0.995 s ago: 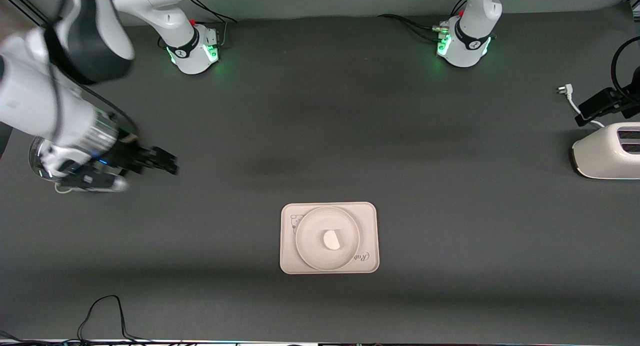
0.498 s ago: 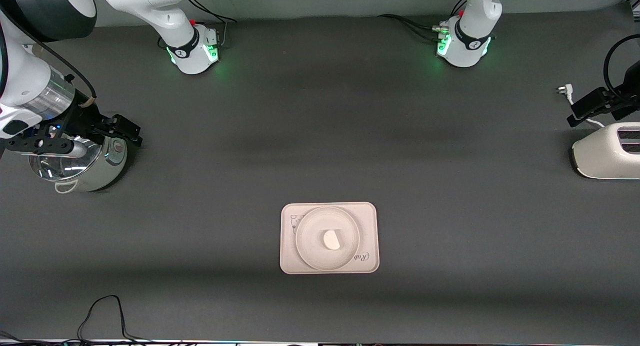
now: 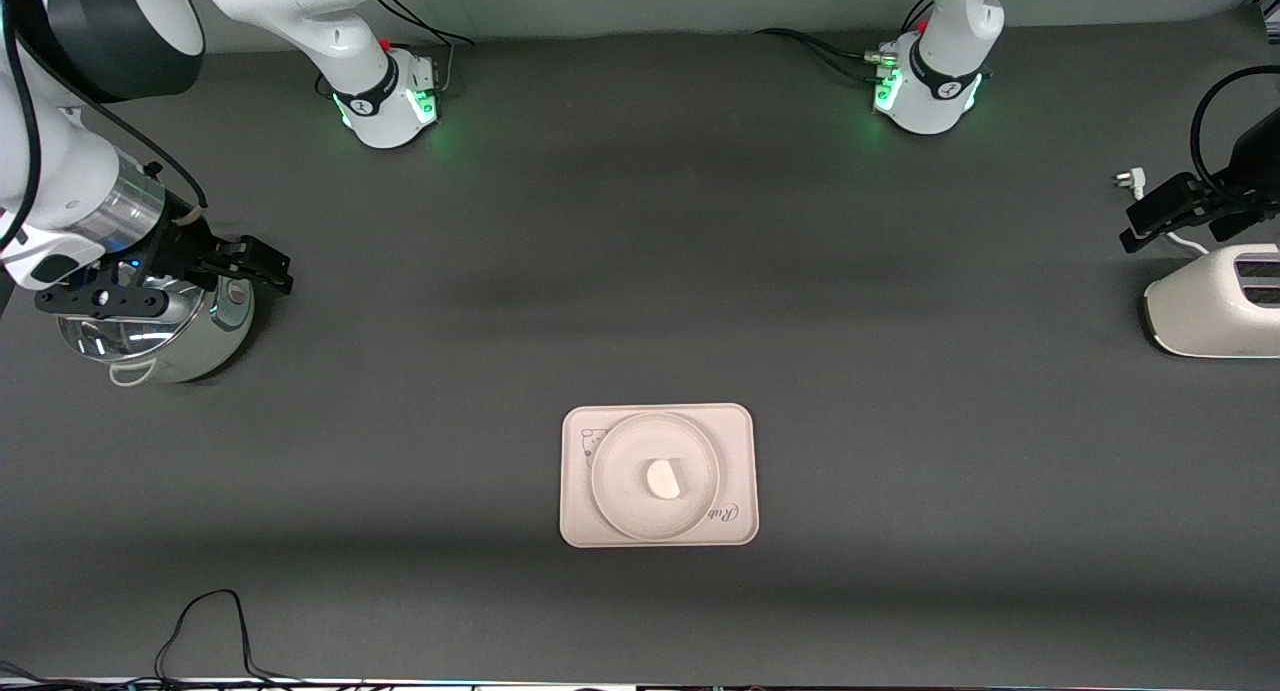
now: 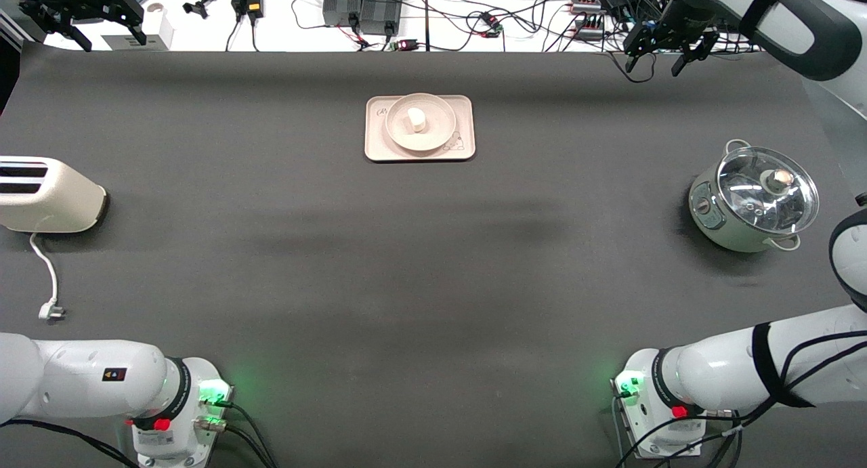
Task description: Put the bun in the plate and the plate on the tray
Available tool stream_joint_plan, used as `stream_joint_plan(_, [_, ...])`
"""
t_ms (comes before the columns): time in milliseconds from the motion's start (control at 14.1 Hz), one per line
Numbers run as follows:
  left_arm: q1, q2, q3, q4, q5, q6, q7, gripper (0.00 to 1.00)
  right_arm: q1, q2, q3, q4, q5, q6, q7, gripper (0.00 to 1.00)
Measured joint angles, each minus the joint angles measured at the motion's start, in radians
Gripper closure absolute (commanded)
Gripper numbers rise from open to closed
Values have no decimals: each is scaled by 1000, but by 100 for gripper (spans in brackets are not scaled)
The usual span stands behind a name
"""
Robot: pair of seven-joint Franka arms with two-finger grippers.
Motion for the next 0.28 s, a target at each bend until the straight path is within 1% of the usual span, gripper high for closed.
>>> stream_joint_plan(142, [-1,0,-1,0,0,0,0,0,-10,0,2,0,0,0,-6,0])
stream_joint_plan(284, [-5,0,-2,0,0,0,1,0,-15,0,19,1,0,0,-6,0])
